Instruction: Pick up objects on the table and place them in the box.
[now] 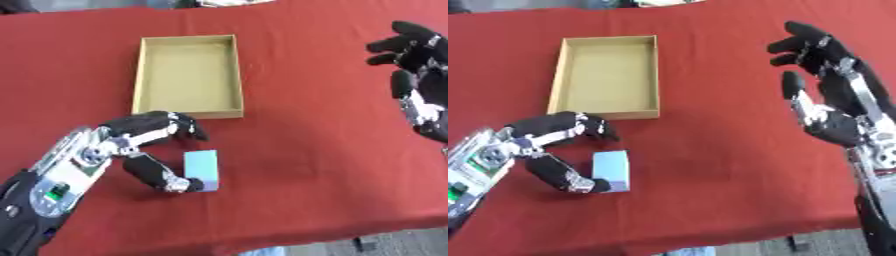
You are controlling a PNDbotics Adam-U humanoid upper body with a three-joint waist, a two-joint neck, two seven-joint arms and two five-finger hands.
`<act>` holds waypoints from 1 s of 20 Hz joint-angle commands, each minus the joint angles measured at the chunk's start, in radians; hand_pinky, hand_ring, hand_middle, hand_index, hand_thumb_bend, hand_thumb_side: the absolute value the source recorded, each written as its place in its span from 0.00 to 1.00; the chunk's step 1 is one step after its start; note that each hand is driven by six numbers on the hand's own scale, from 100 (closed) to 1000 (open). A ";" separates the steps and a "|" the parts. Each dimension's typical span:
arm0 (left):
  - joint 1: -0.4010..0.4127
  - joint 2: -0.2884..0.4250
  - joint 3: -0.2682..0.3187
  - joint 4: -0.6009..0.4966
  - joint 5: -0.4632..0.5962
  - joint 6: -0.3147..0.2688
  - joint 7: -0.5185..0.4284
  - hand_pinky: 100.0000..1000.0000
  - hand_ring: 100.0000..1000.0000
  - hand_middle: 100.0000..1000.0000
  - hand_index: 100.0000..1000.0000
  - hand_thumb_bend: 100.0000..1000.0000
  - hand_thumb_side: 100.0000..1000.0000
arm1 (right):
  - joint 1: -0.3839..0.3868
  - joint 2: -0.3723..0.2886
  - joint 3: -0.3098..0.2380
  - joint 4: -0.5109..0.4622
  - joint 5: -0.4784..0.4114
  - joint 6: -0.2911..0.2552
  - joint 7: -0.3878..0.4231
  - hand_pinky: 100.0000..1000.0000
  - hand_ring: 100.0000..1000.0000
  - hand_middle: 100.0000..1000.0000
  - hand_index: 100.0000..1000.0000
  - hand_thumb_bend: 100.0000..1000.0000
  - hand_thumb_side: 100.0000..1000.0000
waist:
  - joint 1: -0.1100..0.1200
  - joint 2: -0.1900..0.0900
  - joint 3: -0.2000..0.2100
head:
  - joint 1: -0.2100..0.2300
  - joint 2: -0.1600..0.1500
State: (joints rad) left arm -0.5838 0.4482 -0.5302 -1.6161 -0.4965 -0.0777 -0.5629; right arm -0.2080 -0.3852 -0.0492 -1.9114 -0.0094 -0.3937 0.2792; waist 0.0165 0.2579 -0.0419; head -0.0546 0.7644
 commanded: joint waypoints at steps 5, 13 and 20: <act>-0.007 -0.005 -0.008 0.031 -0.053 -0.026 0.013 0.71 0.76 0.72 0.82 0.41 0.45 | -0.011 -0.020 -0.007 -0.007 -0.007 -0.002 0.003 0.70 0.79 0.67 0.92 0.00 0.43 | -0.001 -0.014 -0.003 | 0.003 0.006; 0.000 -0.013 -0.015 0.051 -0.079 -0.044 0.009 0.71 0.75 0.70 0.81 0.32 0.40 | -0.011 -0.019 -0.008 -0.006 -0.008 -0.002 0.004 0.70 0.79 0.67 0.92 0.00 0.43 | -0.001 -0.014 -0.004 | 0.003 0.006; -0.002 -0.004 -0.016 0.037 -0.074 -0.054 -0.028 0.68 0.69 0.62 0.76 0.22 0.31 | -0.012 -0.020 -0.007 -0.006 -0.009 -0.002 0.005 0.70 0.79 0.67 0.93 0.00 0.43 | 0.001 -0.016 -0.002 | 0.002 0.006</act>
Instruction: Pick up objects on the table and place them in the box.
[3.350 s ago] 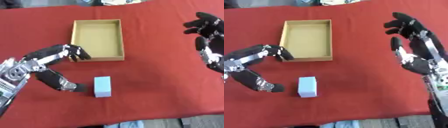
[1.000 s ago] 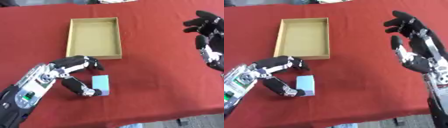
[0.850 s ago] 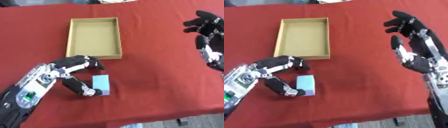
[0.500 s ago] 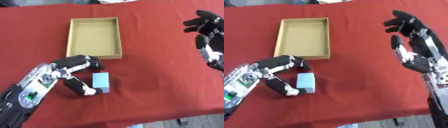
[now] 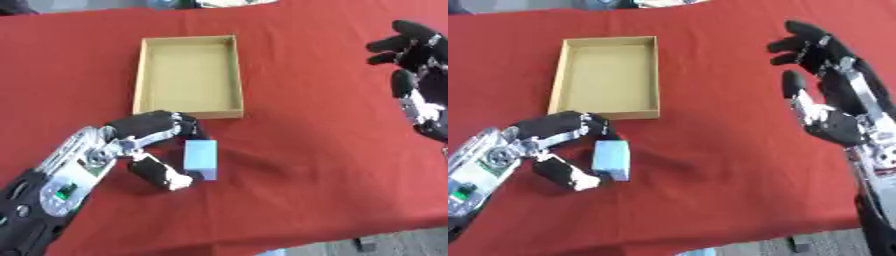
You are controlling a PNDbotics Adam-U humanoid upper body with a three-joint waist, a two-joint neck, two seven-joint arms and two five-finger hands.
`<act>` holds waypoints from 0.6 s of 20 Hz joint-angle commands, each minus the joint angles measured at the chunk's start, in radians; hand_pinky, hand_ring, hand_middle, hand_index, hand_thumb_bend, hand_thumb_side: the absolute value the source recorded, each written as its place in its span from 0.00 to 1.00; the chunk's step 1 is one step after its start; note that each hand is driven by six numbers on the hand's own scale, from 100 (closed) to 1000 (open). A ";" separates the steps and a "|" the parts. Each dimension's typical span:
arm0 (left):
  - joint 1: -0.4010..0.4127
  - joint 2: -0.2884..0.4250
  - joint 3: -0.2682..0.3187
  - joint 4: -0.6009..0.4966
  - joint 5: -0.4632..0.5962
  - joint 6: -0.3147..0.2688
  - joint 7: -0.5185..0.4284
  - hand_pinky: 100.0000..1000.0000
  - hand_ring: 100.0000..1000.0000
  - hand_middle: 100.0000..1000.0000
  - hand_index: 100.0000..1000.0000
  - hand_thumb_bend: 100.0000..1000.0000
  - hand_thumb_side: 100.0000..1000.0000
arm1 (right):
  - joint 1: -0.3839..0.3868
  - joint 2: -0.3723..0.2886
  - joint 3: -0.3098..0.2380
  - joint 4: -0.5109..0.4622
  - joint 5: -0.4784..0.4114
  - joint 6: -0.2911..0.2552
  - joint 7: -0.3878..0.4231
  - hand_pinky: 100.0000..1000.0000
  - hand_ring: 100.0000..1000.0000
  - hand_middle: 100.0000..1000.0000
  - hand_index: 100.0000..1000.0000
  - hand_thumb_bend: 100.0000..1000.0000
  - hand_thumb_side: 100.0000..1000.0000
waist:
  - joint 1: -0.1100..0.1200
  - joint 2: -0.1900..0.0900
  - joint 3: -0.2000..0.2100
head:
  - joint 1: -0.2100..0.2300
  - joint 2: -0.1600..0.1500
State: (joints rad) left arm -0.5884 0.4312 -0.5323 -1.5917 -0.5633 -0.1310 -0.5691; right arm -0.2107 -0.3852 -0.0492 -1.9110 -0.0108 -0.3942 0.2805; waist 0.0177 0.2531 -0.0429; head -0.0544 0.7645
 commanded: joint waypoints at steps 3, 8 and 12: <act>0.003 0.016 -0.013 0.008 -0.008 -0.001 -0.032 0.64 0.59 0.51 0.67 0.06 0.15 | -0.010 -0.021 -0.007 -0.006 -0.009 -0.001 0.005 0.71 0.79 0.67 0.93 0.00 0.43 | 0.000 -0.011 0.000 | 0.001 0.005; 0.002 0.020 0.000 -0.012 0.000 0.016 -0.012 0.59 0.49 0.39 0.55 0.00 0.06 | -0.010 -0.021 -0.007 -0.005 -0.009 0.000 0.006 0.71 0.79 0.67 0.93 0.00 0.44 | 0.002 -0.010 0.001 | 0.000 0.005; -0.010 0.036 0.032 -0.069 0.033 0.033 0.014 0.59 0.48 0.38 0.54 0.00 0.08 | -0.010 -0.021 -0.008 -0.004 -0.010 0.000 0.006 0.71 0.79 0.67 0.93 0.00 0.44 | 0.003 -0.011 0.004 | -0.002 0.005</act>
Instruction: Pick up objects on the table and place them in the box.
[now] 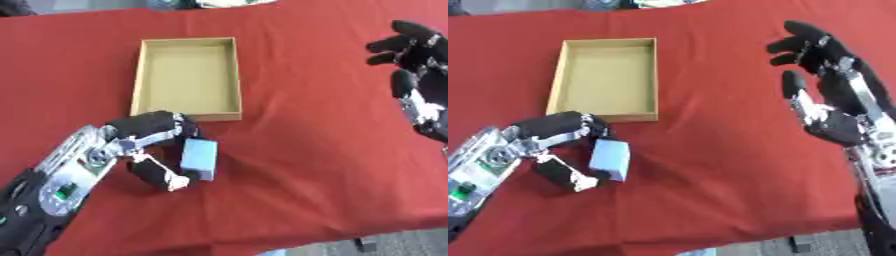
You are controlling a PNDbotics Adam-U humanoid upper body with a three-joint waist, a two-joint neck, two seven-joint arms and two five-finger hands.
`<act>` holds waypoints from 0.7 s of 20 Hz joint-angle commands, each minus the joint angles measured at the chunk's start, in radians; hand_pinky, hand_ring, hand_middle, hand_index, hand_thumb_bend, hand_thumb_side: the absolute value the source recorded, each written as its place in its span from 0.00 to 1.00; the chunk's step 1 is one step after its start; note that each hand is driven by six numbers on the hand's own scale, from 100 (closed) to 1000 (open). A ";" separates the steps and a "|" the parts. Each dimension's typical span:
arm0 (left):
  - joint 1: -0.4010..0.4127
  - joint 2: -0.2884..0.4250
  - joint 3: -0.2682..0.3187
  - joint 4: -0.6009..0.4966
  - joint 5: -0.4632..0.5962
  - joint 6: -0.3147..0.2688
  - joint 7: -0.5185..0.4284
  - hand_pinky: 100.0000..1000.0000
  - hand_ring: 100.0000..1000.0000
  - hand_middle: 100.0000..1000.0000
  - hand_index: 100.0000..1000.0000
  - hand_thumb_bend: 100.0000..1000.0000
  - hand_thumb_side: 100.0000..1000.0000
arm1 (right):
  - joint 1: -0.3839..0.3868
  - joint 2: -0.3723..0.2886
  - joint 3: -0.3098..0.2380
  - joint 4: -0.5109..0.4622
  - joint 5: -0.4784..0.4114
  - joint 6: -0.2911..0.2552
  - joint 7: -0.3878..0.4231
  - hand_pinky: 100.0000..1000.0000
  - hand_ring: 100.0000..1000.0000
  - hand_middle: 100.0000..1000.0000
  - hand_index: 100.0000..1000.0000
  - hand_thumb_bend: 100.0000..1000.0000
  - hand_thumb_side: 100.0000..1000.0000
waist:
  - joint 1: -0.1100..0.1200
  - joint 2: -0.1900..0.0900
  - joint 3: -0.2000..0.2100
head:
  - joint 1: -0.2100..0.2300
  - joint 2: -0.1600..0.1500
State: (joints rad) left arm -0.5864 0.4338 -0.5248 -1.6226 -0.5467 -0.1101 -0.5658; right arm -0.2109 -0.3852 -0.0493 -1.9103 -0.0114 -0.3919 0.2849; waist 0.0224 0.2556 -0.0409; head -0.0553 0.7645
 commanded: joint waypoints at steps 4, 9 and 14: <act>-0.041 0.067 0.072 -0.090 0.059 0.040 0.029 0.59 0.48 0.38 0.54 0.00 0.07 | -0.008 -0.022 -0.009 -0.005 -0.009 -0.002 0.002 0.71 0.79 0.67 0.93 0.00 0.44 | 0.000 -0.016 0.003 | -0.005 0.005; -0.084 0.103 0.121 -0.102 0.093 0.075 0.059 0.59 0.49 0.38 0.54 0.00 0.07 | -0.007 -0.022 -0.010 -0.005 -0.010 -0.002 0.002 0.71 0.79 0.67 0.93 0.00 0.43 | 0.000 -0.019 -0.001 | -0.006 0.005; -0.117 0.112 0.163 -0.077 0.107 0.102 0.100 0.59 0.49 0.38 0.54 0.00 0.07 | -0.006 -0.022 -0.010 -0.004 -0.011 -0.003 0.002 0.71 0.79 0.67 0.93 0.00 0.43 | -0.001 -0.021 -0.002 | -0.009 0.005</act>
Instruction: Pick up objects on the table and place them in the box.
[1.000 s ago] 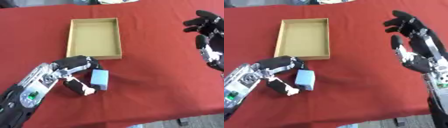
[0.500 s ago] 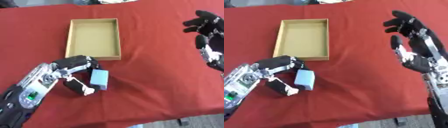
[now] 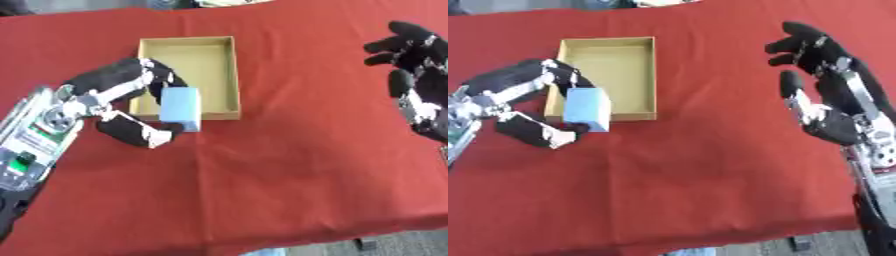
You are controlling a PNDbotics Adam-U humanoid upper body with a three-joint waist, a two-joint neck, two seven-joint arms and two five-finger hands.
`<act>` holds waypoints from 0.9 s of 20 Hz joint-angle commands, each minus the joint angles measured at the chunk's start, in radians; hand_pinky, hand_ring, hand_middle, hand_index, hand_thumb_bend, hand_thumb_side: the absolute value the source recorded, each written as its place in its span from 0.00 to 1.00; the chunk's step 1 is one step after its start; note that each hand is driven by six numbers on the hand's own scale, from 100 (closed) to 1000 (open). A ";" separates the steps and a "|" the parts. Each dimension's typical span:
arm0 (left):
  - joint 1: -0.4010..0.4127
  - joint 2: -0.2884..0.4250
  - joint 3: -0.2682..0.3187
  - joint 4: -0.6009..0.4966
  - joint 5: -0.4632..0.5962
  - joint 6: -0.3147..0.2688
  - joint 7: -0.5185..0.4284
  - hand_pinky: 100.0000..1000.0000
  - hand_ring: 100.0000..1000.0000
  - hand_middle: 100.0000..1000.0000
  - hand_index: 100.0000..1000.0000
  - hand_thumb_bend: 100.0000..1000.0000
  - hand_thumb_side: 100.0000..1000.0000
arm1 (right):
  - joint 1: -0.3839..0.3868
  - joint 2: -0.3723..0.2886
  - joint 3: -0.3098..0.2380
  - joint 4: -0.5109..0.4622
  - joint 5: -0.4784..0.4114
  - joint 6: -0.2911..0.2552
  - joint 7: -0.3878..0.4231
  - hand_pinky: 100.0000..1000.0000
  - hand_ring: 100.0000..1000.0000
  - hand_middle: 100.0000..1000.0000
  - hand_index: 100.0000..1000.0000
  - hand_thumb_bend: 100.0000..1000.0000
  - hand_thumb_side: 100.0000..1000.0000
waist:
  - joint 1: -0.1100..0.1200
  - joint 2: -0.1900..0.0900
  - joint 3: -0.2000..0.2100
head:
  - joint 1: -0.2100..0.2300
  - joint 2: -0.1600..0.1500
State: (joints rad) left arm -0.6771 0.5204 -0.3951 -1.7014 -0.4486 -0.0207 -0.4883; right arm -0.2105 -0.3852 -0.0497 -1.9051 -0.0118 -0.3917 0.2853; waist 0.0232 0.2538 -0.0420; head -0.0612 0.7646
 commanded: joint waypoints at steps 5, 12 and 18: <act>-0.080 0.010 0.067 0.102 -0.032 0.033 0.091 0.59 0.50 0.40 0.55 0.00 0.05 | -0.005 -0.021 -0.007 -0.009 -0.012 -0.003 0.003 0.71 0.79 0.67 0.93 0.00 0.43 | -0.004 -0.023 -0.007 | -0.004 0.000; -0.175 -0.073 0.090 0.365 -0.157 0.001 0.174 0.60 0.52 0.42 0.58 0.00 0.02 | -0.010 -0.017 0.001 -0.008 -0.020 -0.005 0.009 0.71 0.79 0.67 0.93 0.00 0.43 | -0.011 -0.026 -0.027 | -0.007 -0.010; -0.237 -0.144 0.115 0.554 -0.271 -0.050 0.234 0.61 0.57 0.47 0.62 0.00 0.00 | -0.014 -0.014 0.008 -0.006 -0.026 -0.007 0.017 0.71 0.79 0.67 0.93 0.00 0.43 | -0.016 -0.024 -0.047 | -0.002 -0.015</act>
State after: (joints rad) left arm -0.8888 0.3779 -0.2971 -1.1675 -0.6956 -0.0621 -0.2693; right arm -0.2118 -0.3846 -0.0416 -1.9046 -0.0295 -0.3959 0.2986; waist 0.0102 0.2474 -0.0892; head -0.0644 0.7578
